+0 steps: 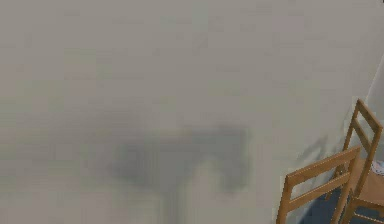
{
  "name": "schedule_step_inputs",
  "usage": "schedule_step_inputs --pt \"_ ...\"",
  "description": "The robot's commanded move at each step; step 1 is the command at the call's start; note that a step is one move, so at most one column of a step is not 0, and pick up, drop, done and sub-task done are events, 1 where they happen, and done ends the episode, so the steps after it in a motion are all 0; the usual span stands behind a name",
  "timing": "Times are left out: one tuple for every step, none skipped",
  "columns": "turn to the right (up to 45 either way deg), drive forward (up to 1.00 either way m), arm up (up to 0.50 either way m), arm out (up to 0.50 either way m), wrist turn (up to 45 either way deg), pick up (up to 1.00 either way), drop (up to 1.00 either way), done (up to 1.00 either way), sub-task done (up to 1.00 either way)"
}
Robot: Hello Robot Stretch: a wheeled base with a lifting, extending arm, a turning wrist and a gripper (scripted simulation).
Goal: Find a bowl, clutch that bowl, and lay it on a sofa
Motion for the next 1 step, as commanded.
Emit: schedule_step_inputs --pt "0.0 0.00 0.34 0.00 0.0 0.00 0.00 0.00 0.00"
